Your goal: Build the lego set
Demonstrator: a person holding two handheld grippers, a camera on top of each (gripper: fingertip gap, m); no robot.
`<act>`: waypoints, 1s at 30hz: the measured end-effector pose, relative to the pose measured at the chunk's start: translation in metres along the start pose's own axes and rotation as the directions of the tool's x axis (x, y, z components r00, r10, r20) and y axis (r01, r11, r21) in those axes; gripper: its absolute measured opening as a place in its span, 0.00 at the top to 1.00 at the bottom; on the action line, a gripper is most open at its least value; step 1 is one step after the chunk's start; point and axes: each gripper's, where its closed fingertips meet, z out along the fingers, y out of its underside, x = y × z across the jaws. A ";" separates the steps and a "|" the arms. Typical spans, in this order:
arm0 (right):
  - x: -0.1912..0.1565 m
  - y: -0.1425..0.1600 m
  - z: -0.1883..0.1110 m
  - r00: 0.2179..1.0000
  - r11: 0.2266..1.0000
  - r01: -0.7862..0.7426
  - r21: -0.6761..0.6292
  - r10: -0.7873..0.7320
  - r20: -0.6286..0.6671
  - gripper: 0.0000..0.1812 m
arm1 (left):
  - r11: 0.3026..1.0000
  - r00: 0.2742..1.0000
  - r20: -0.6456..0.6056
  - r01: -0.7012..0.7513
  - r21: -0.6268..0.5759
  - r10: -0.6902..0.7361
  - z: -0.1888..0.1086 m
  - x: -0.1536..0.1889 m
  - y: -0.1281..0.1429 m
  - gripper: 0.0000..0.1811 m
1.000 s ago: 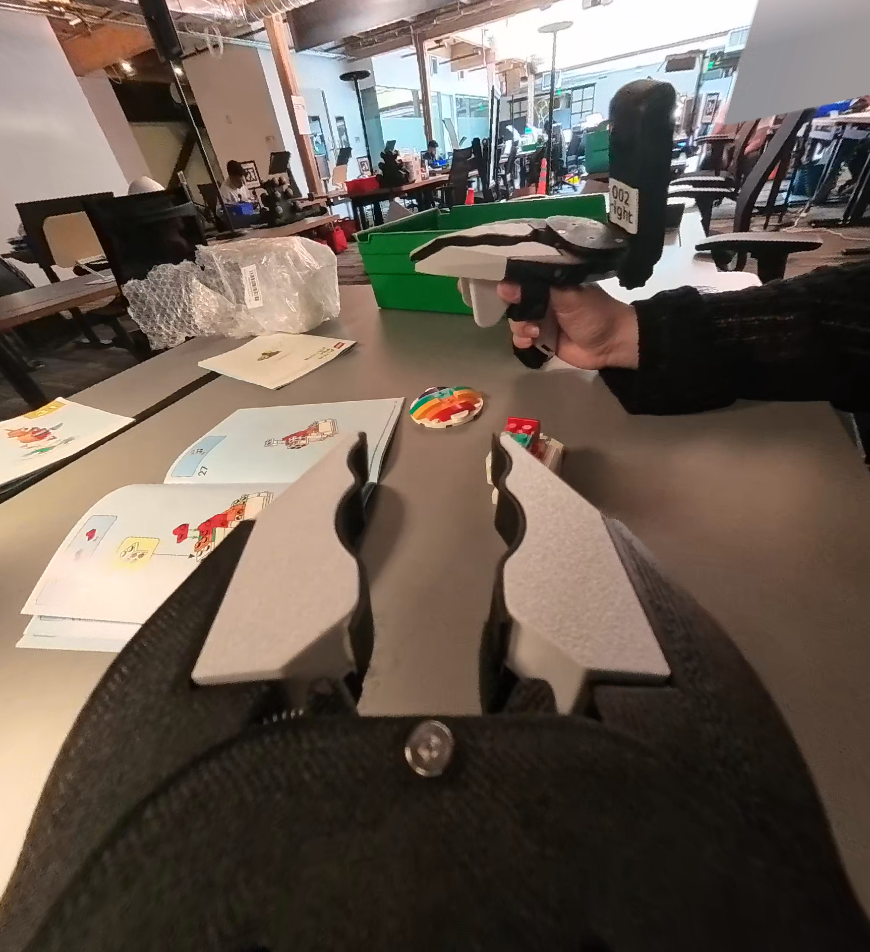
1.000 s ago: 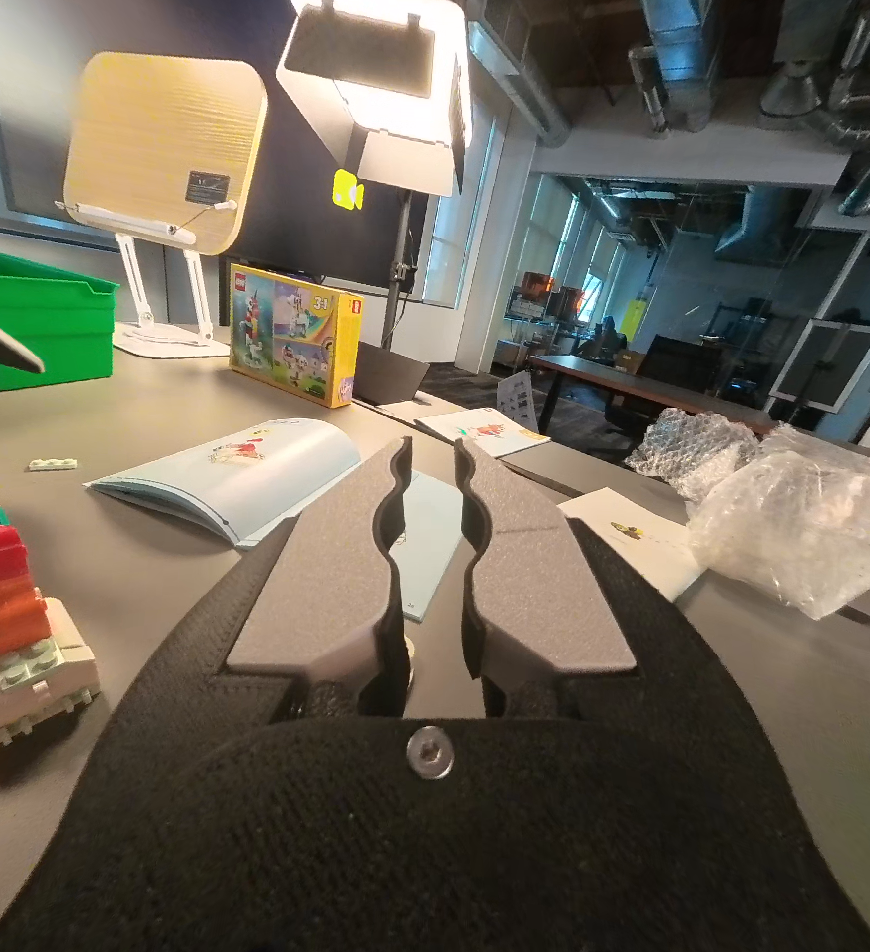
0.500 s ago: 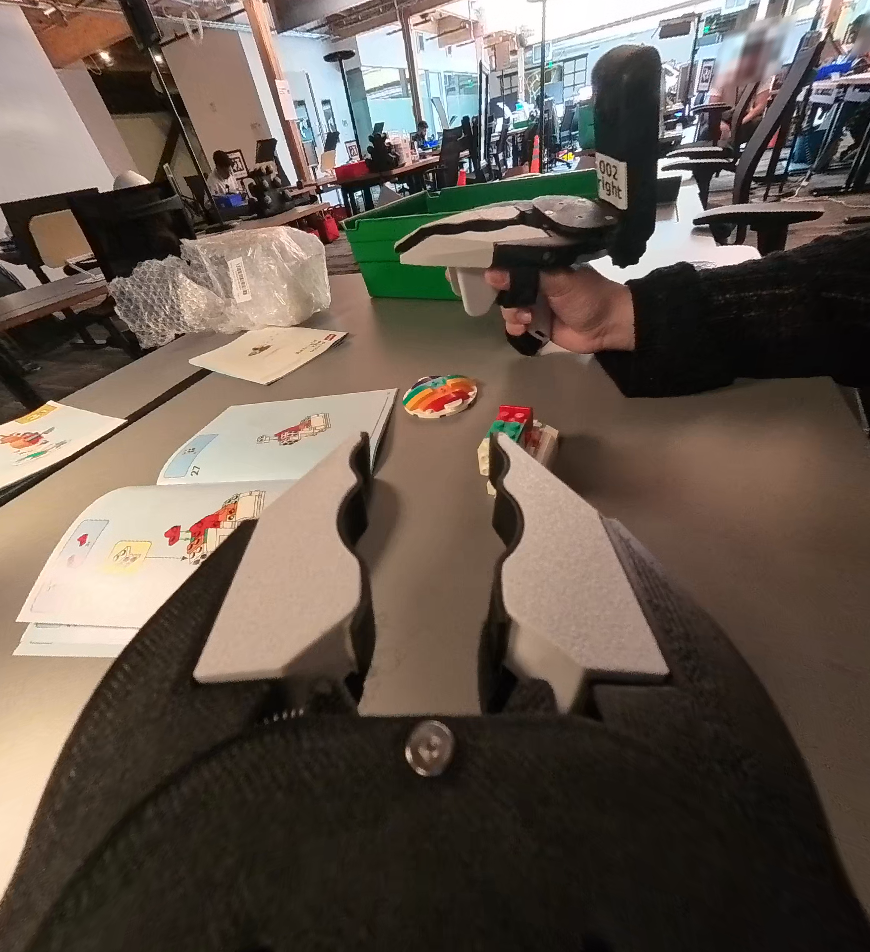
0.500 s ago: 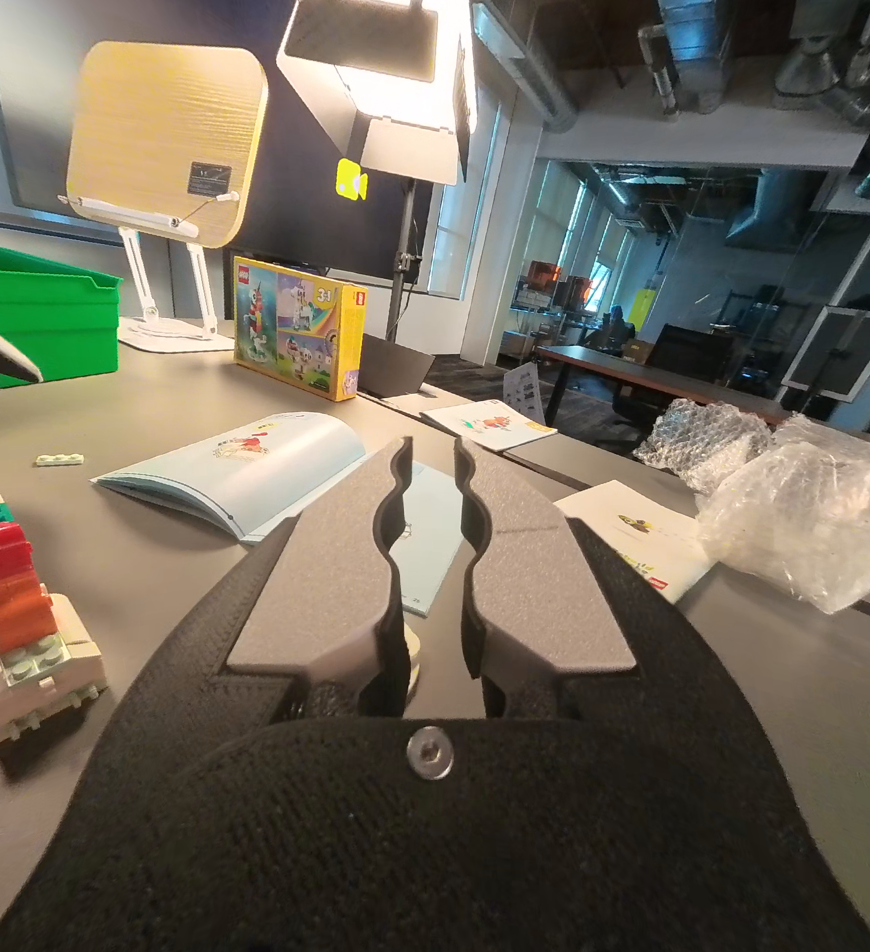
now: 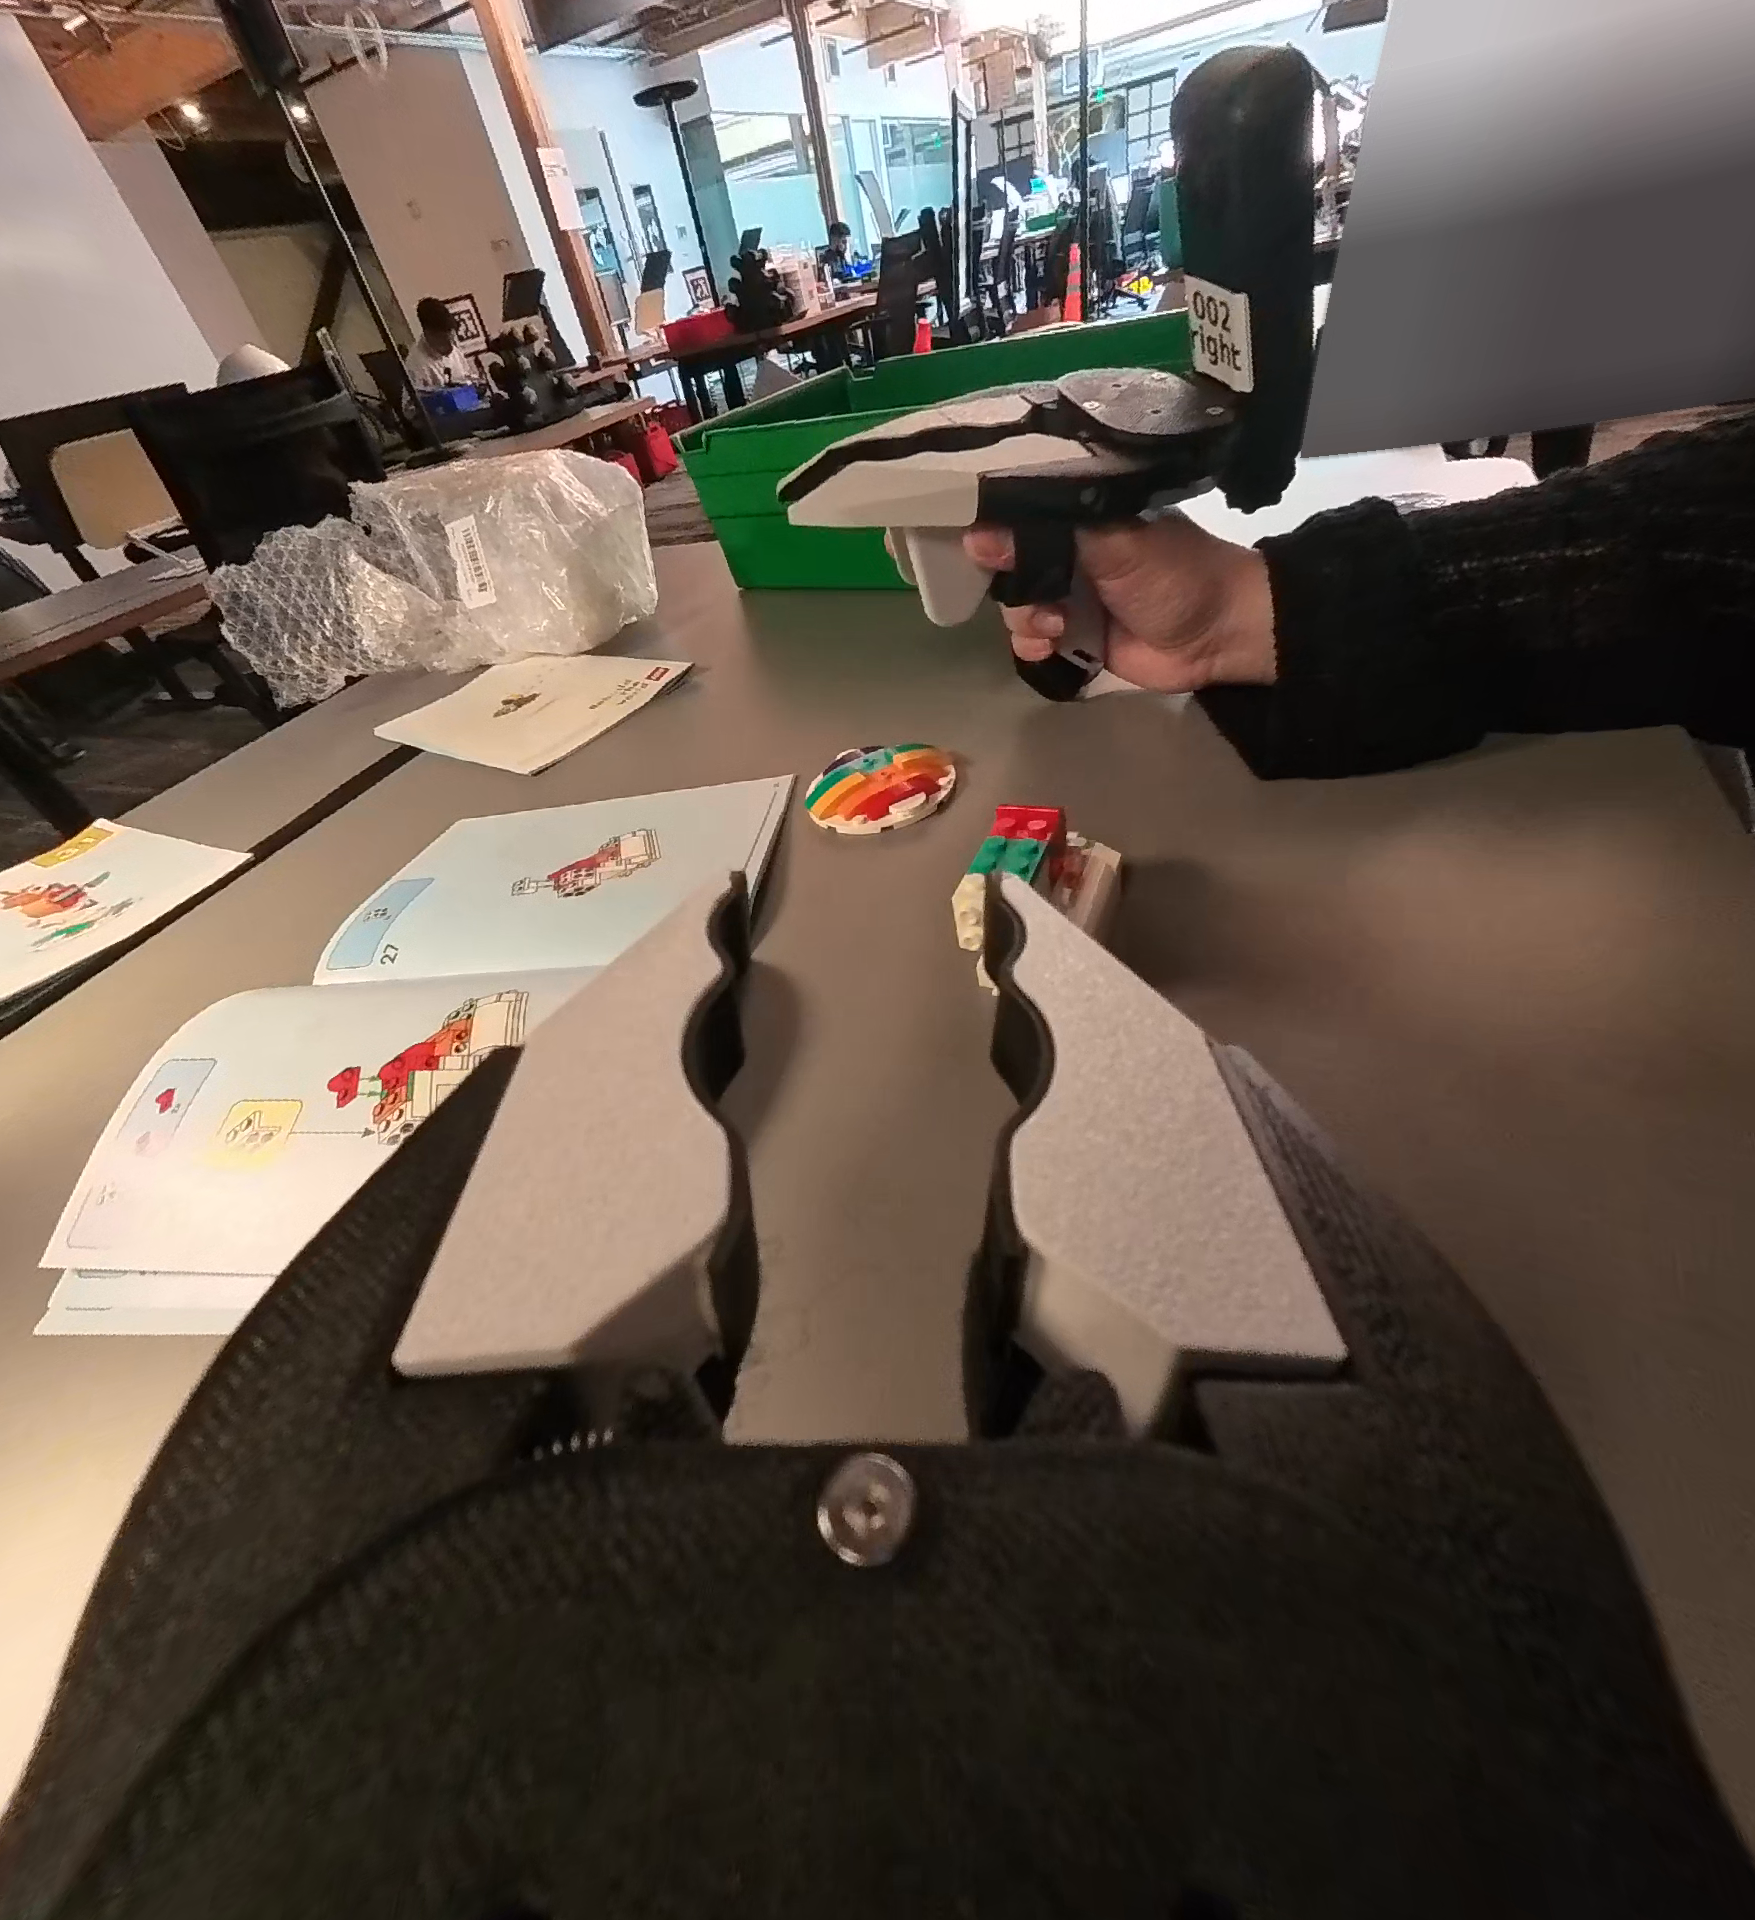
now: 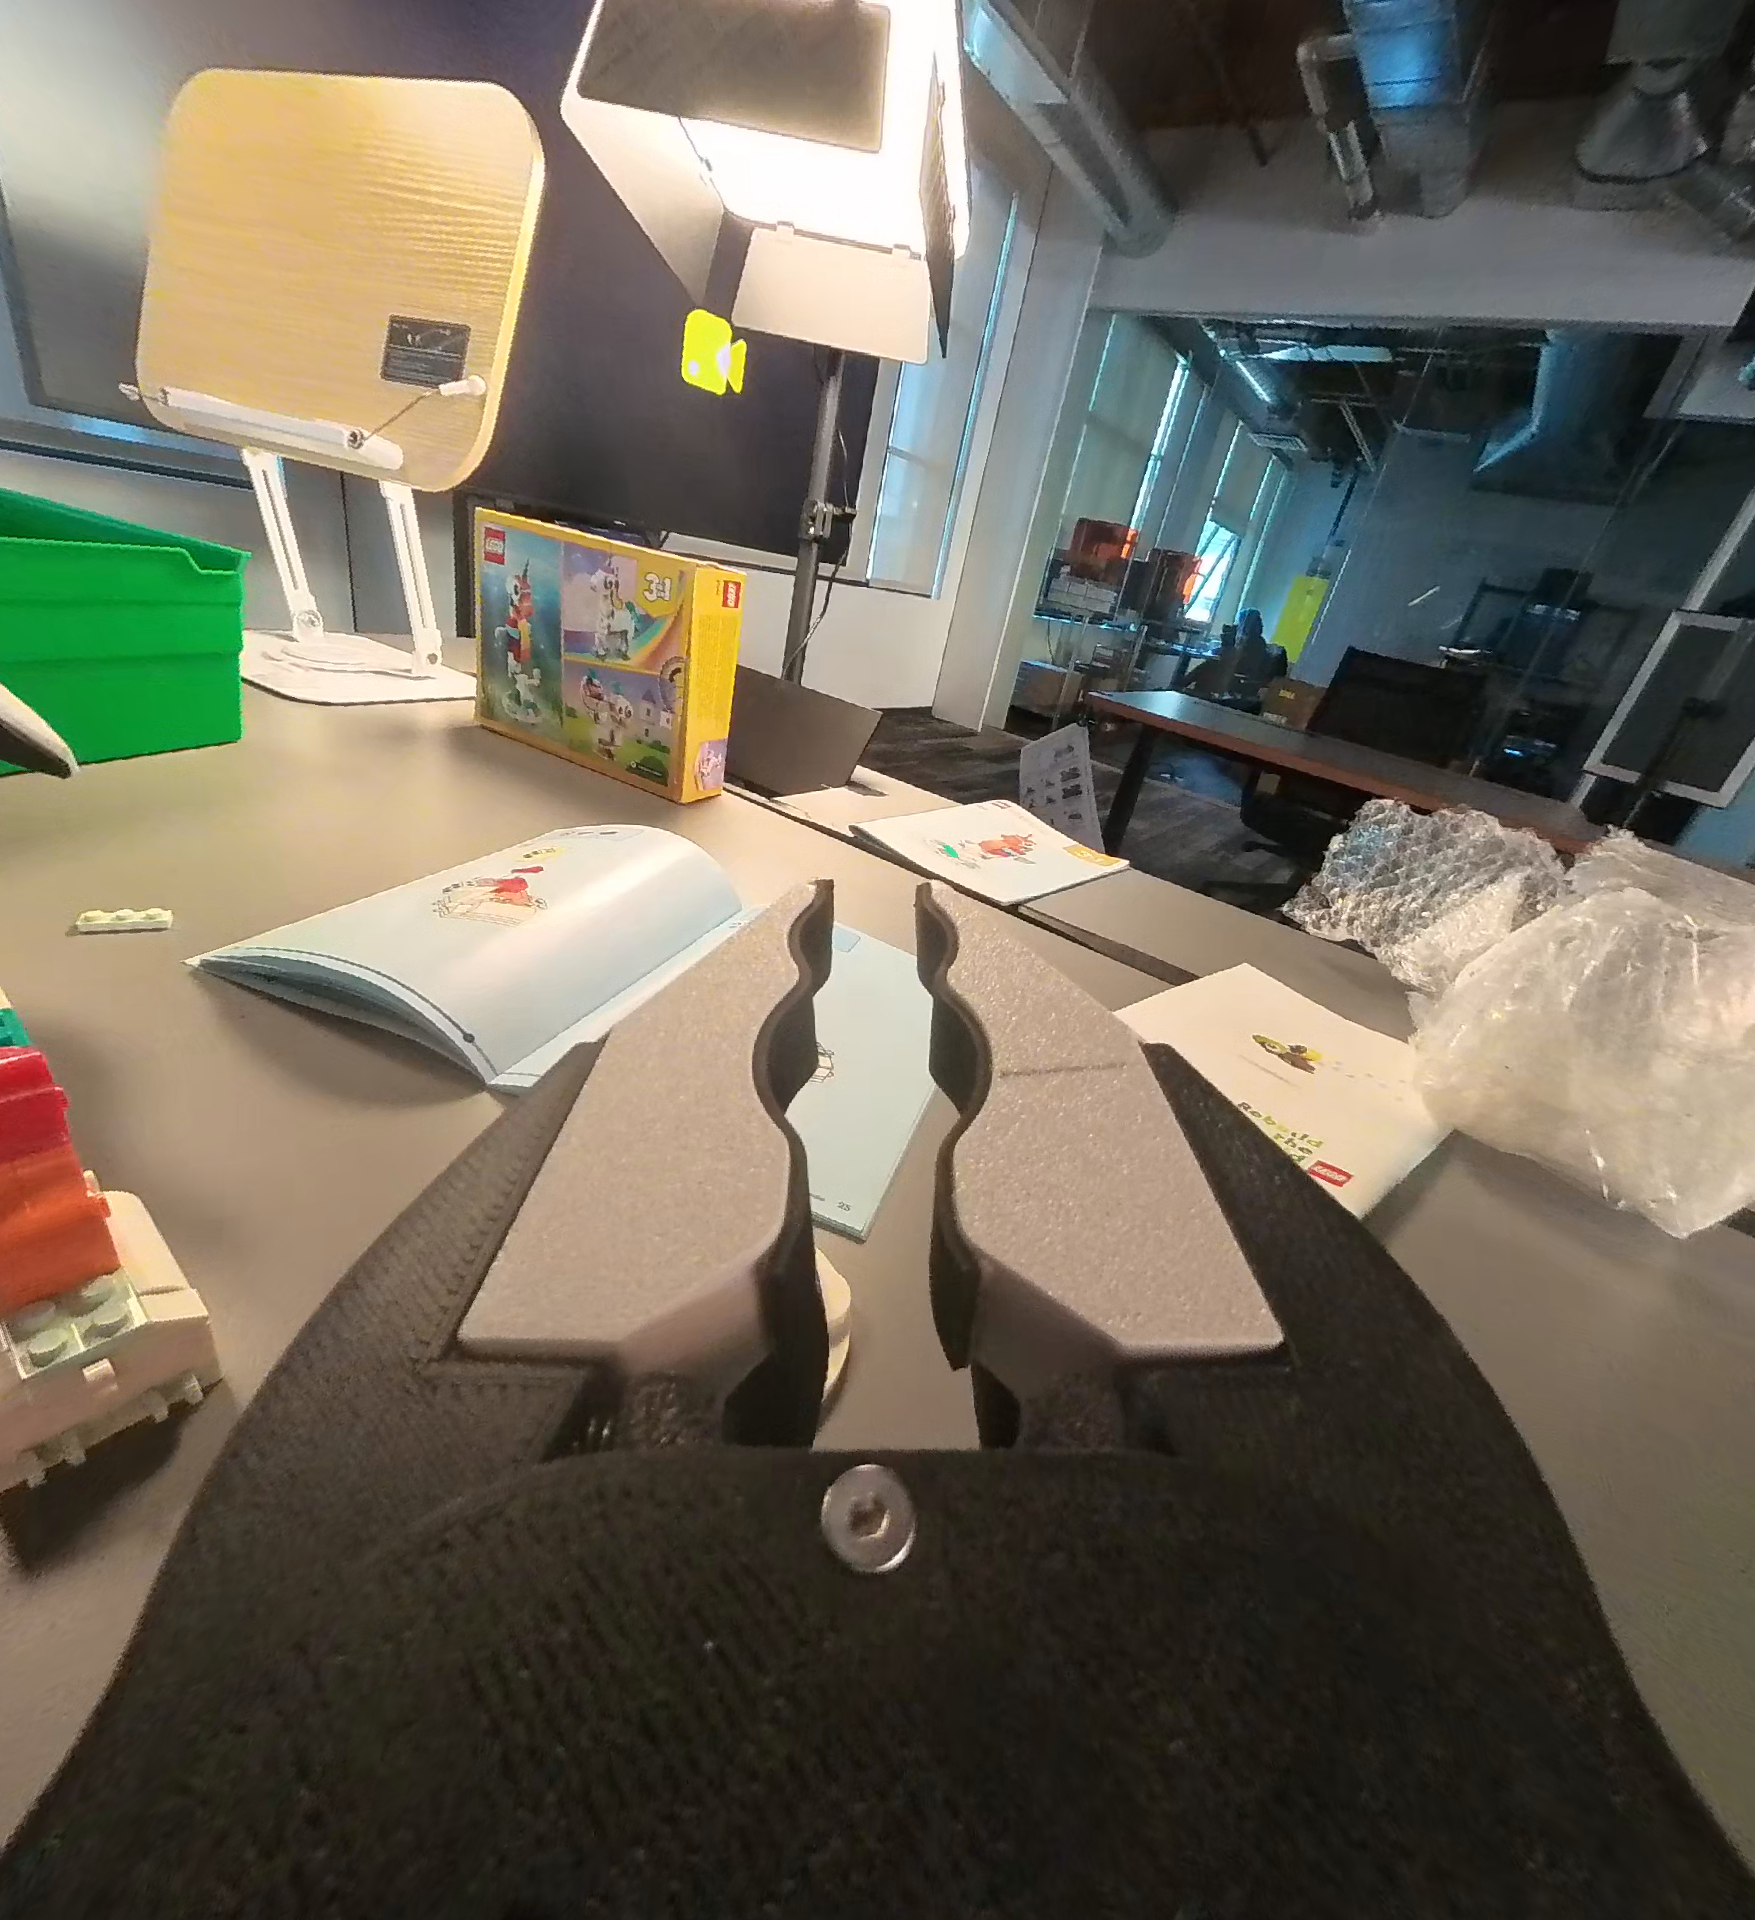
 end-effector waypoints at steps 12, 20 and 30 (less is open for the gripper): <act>0.004 0.003 0.002 0.997 0.997 0.075 -0.010 -0.075 -0.016 0.94 | 1.000 1.000 -0.009 -0.011 -0.007 0.011 0.002 0.003 0.001 0.77; 0.008 0.006 0.006 0.972 0.973 0.229 -0.042 -0.231 -0.050 0.94 | 1.000 0.998 -0.052 -0.026 -0.001 0.026 0.000 0.021 -0.016 0.82; 0.009 0.000 -0.003 0.971 0.975 0.218 -0.035 -0.221 -0.096 0.95 | 0.992 0.974 0.214 0.049 0.118 -0.074 -0.105 0.036 -0.090 0.81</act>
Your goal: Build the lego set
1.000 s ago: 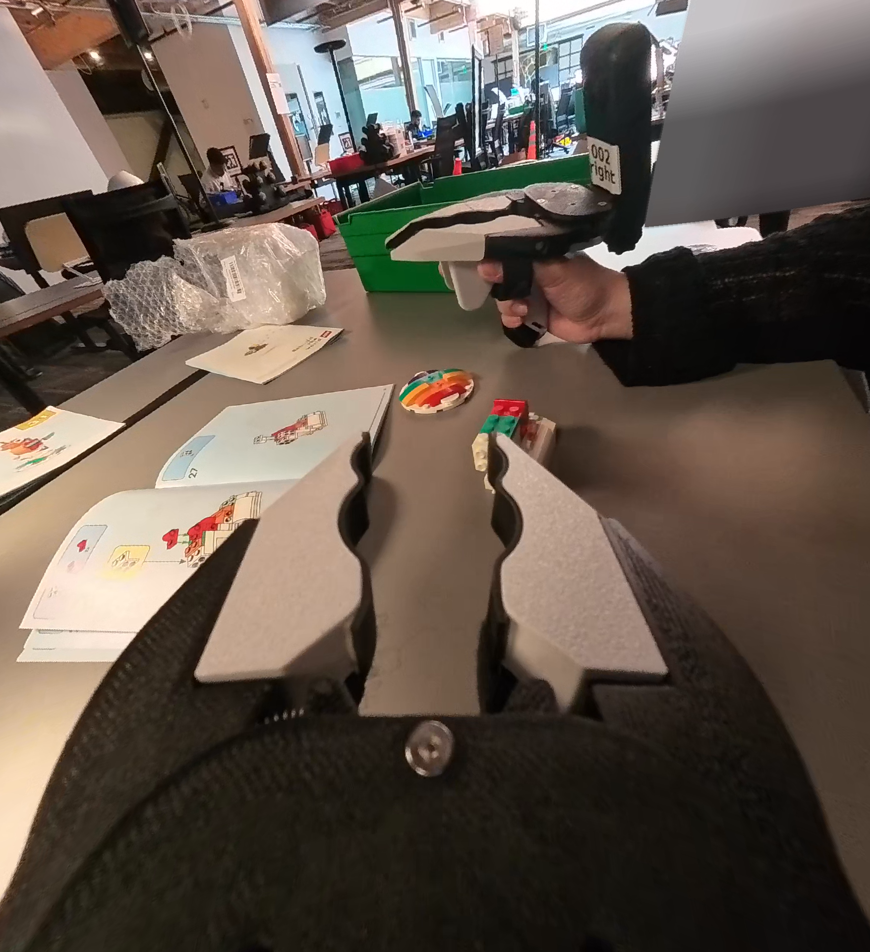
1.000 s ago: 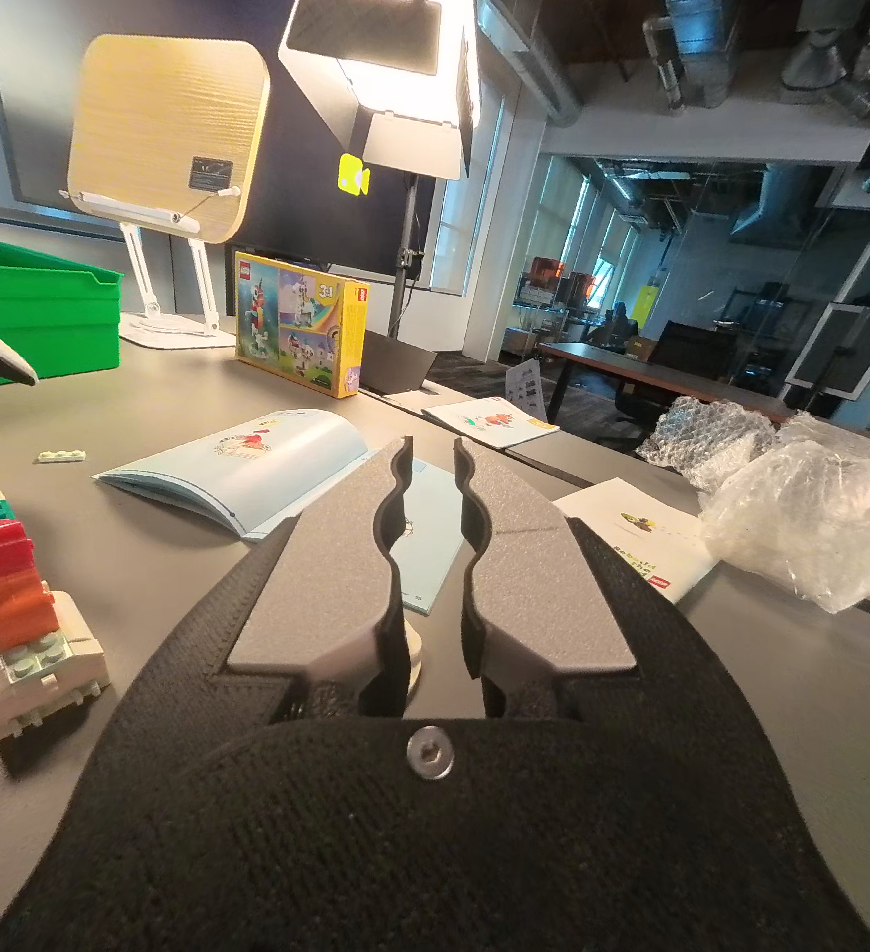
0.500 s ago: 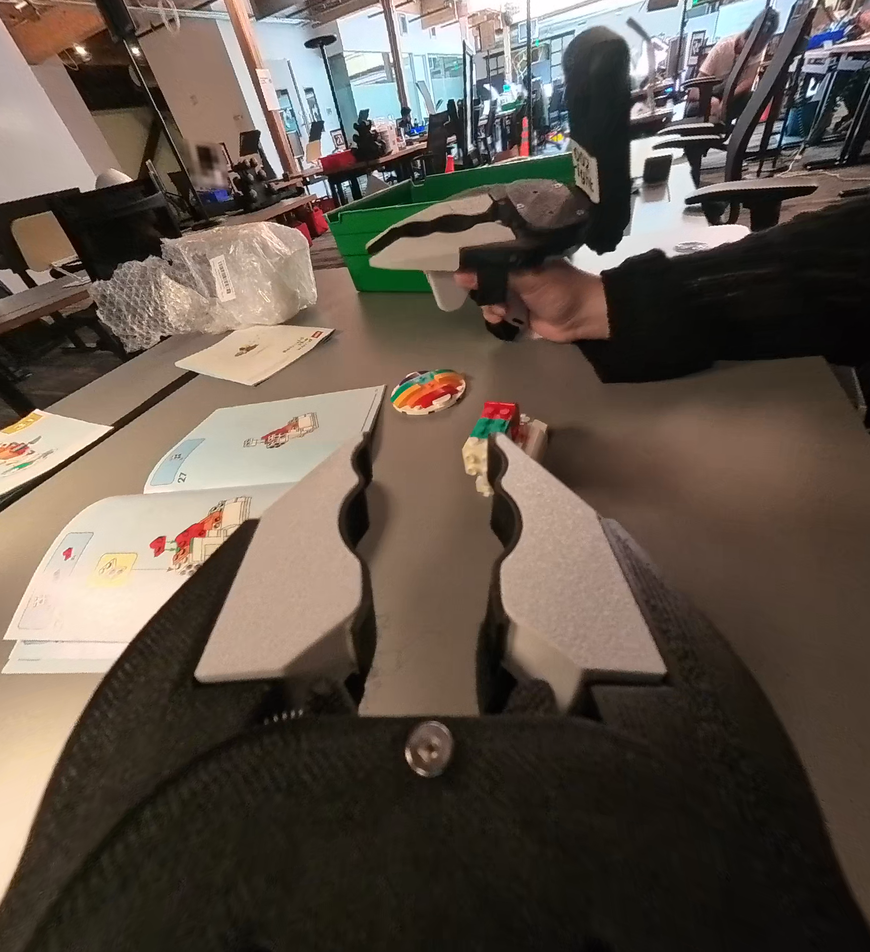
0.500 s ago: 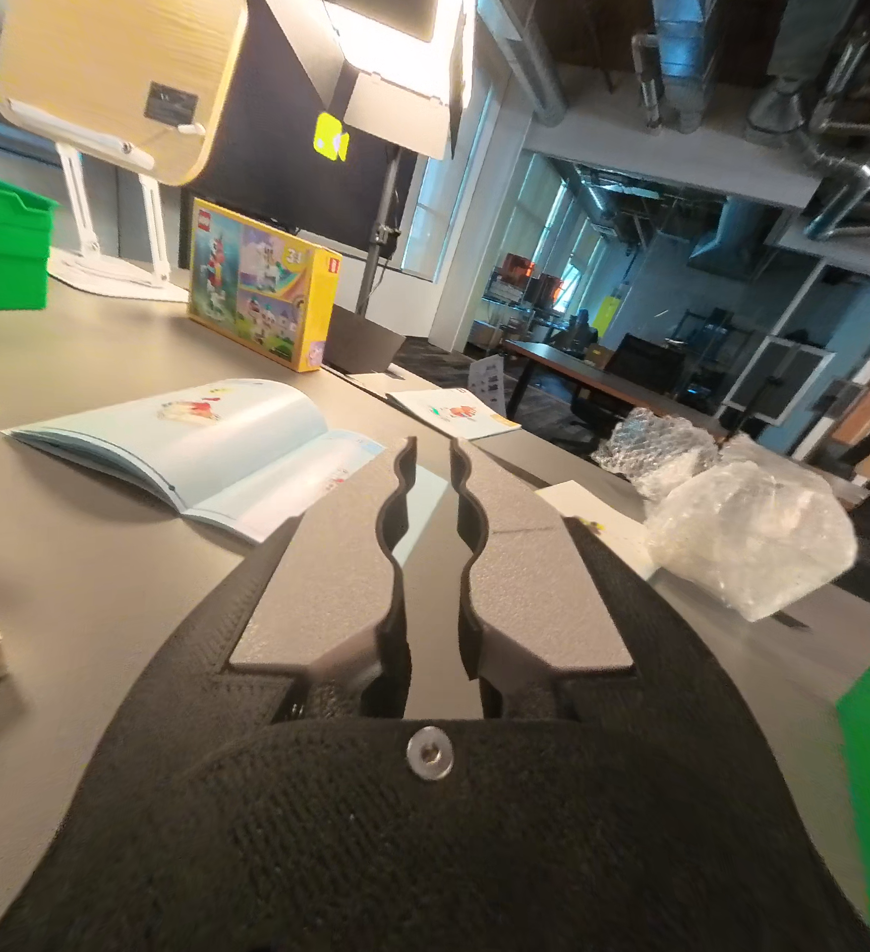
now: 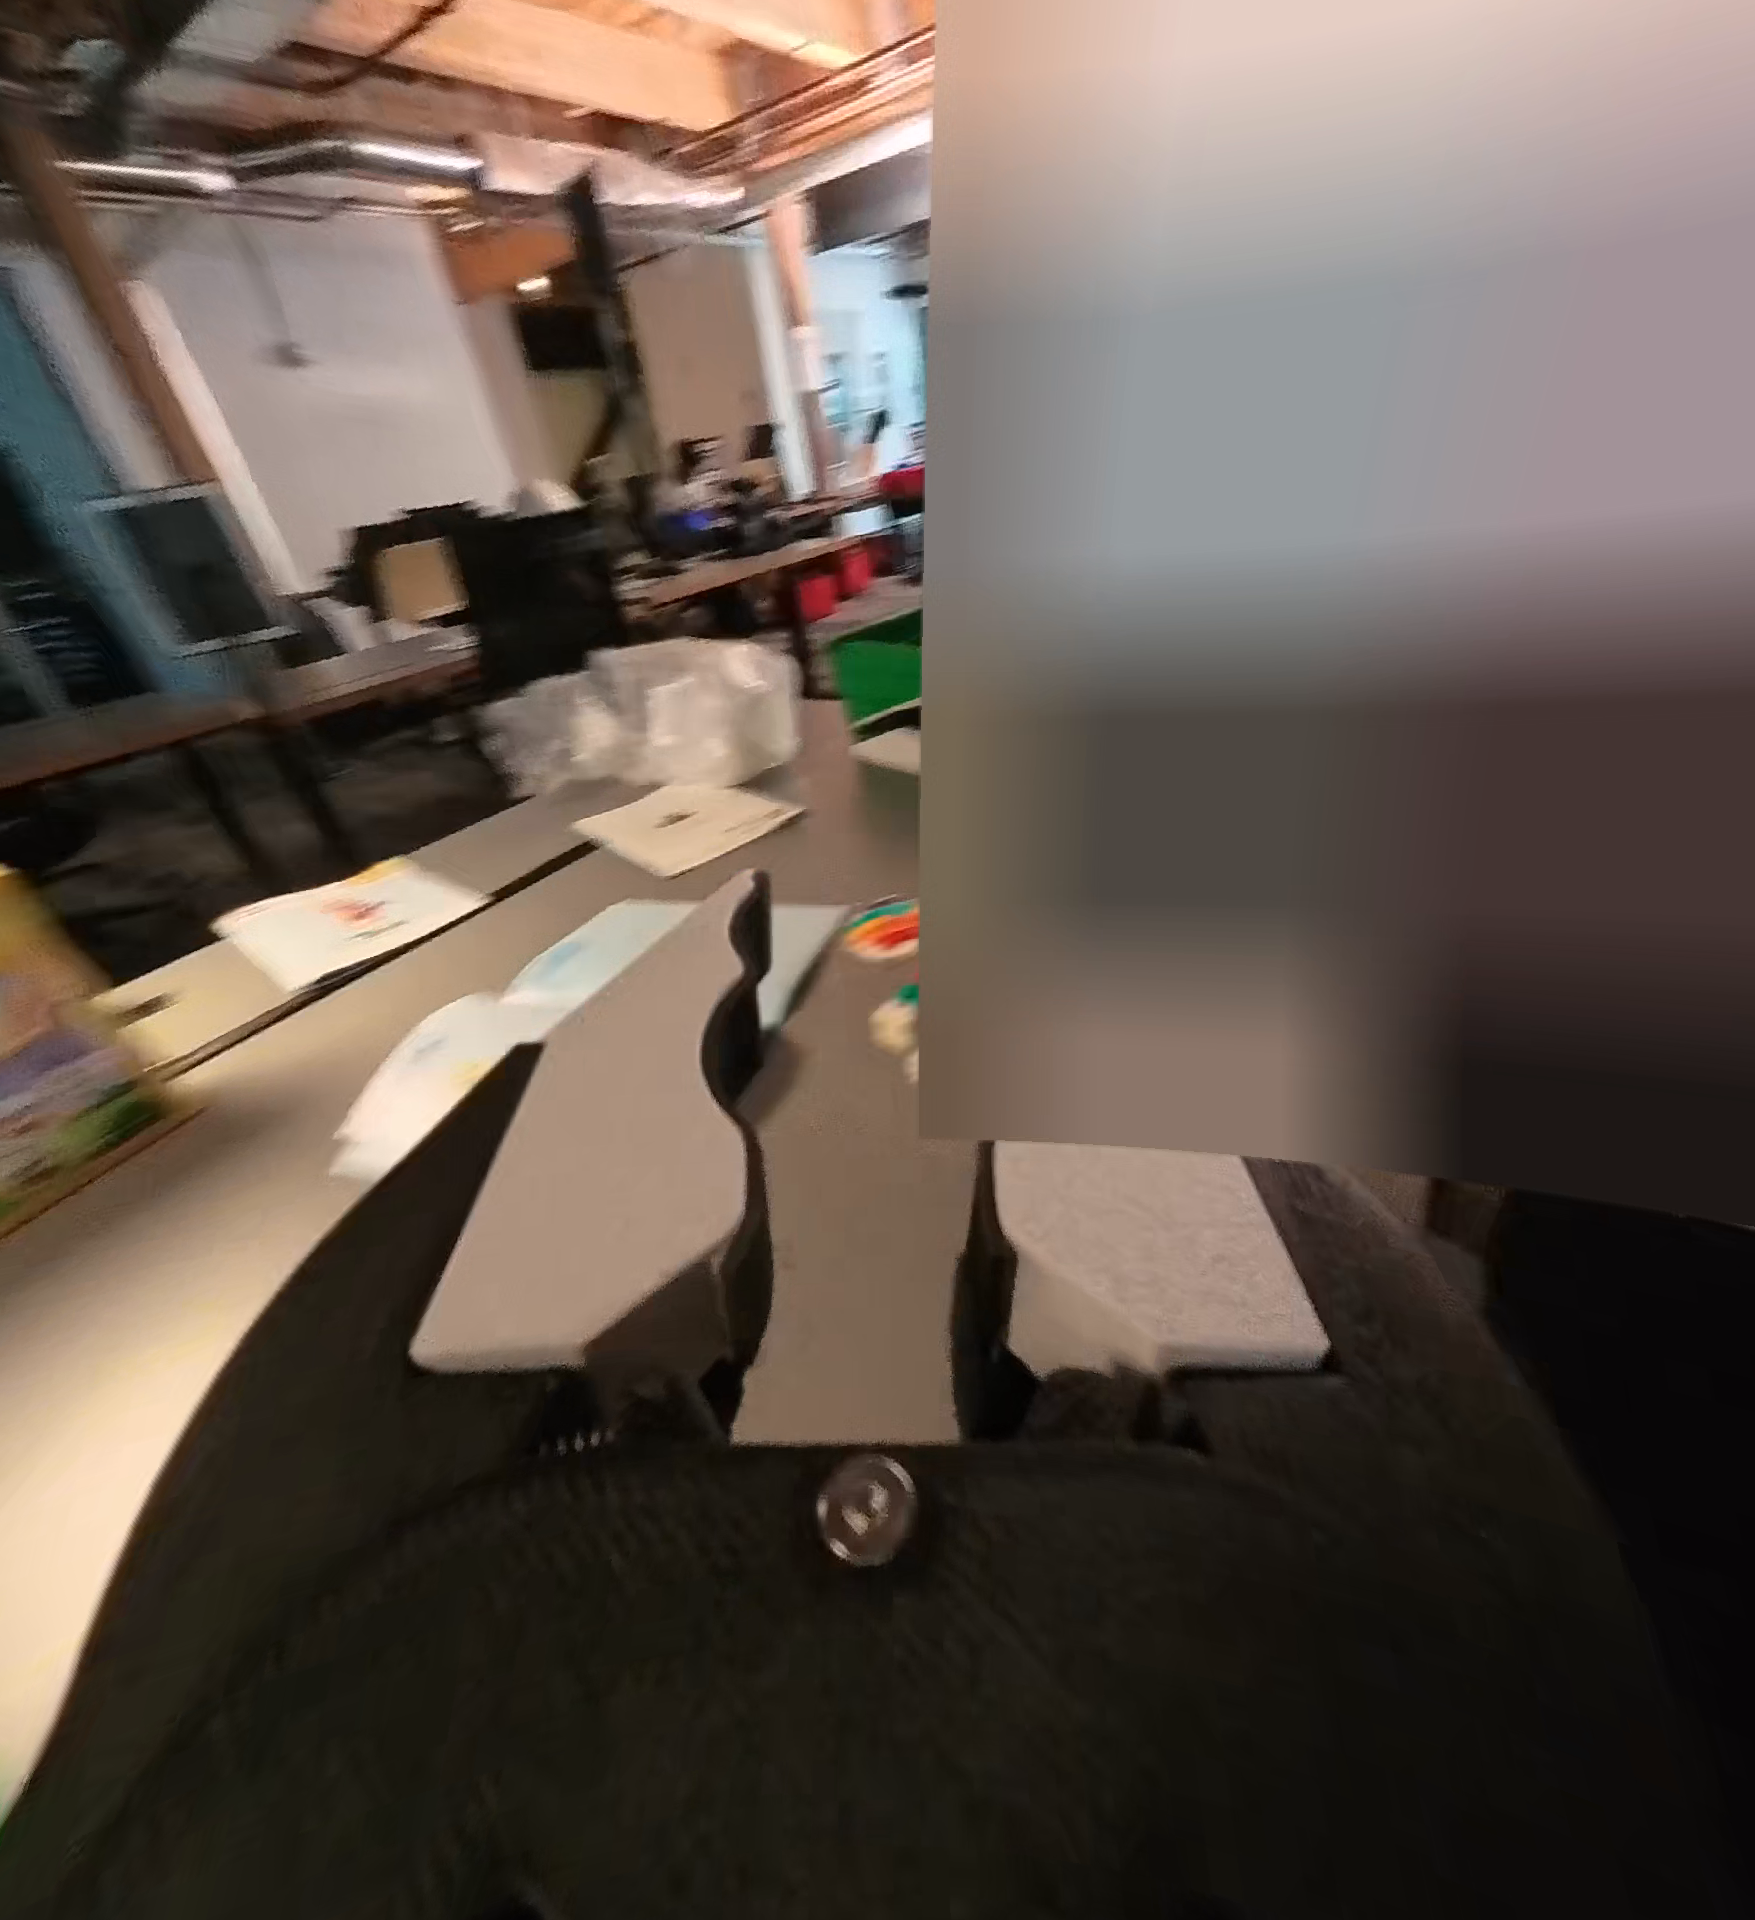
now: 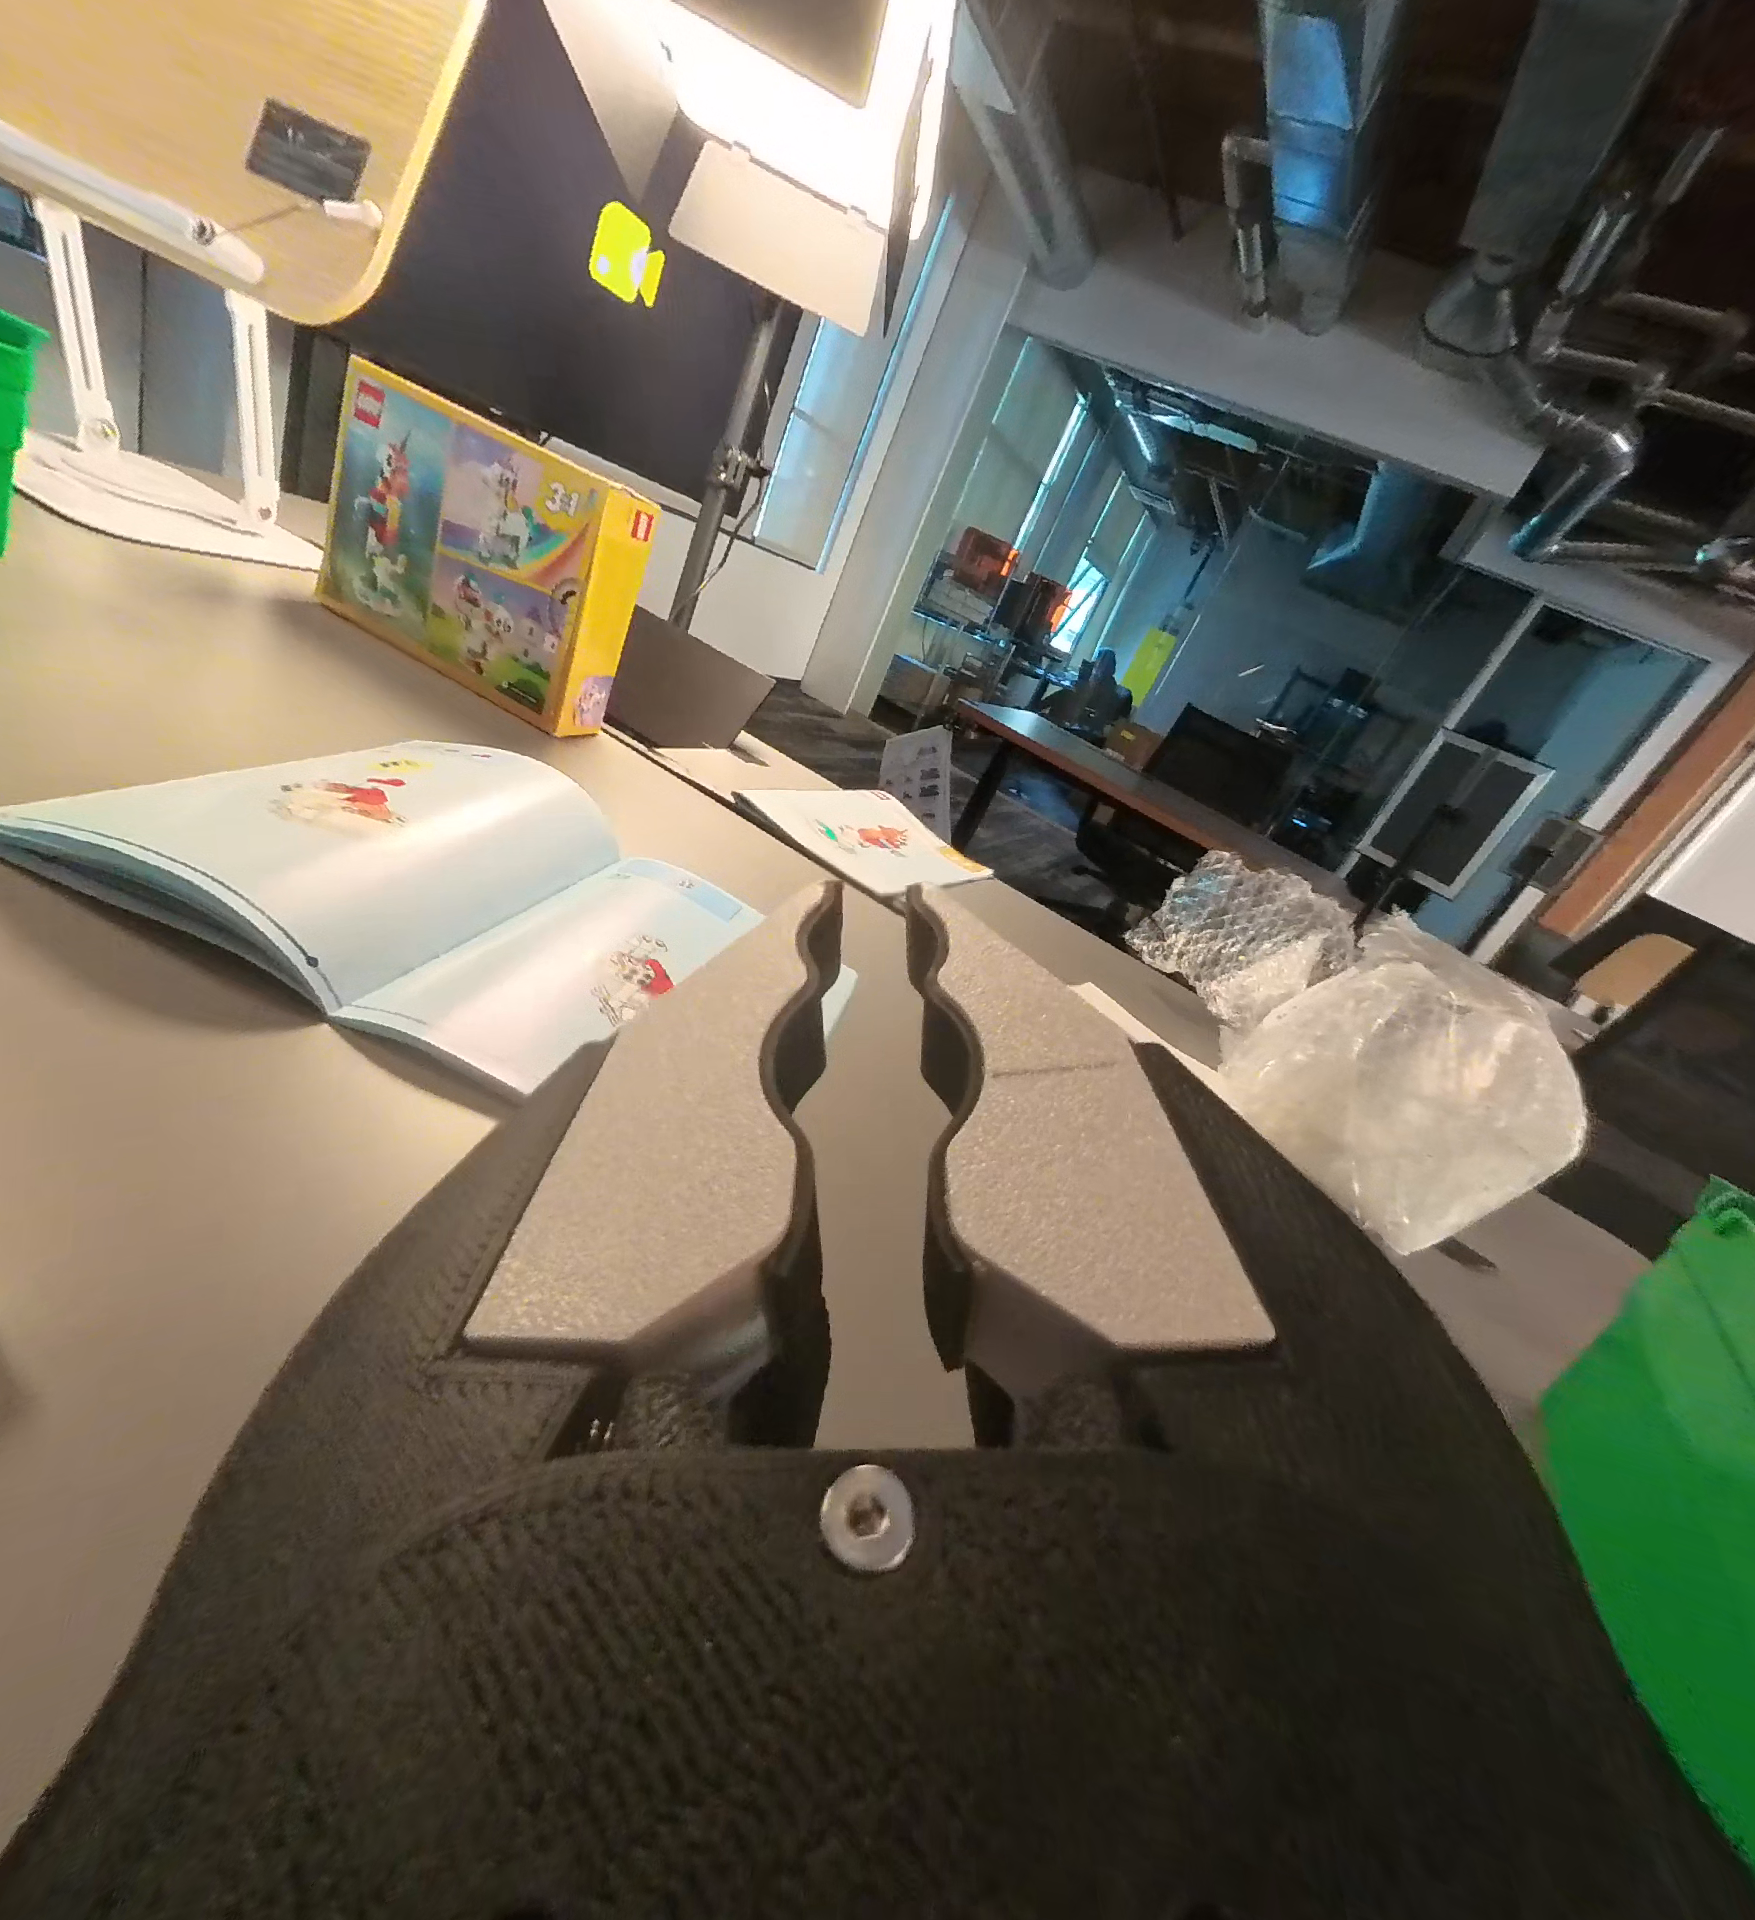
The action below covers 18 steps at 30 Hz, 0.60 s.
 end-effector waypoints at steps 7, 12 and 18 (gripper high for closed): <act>-0.001 0.001 0.002 0.999 0.999 -0.037 0.001 0.037 0.011 0.94 | 0.877 0.888 0.450 0.143 -0.459 0.091 -0.116 -0.161 0.041 0.81; 0.000 0.002 0.002 1.000 1.000 -0.024 -0.007 0.024 0.007 0.95 | 0.603 0.928 0.367 0.326 -0.728 -0.058 -0.140 -0.217 0.119 0.87; -0.001 0.004 0.002 1.000 1.000 -0.002 -0.022 0.002 0.012 0.95 | 0.325 0.926 0.359 0.378 -0.867 -0.118 -0.152 -0.243 0.176 0.81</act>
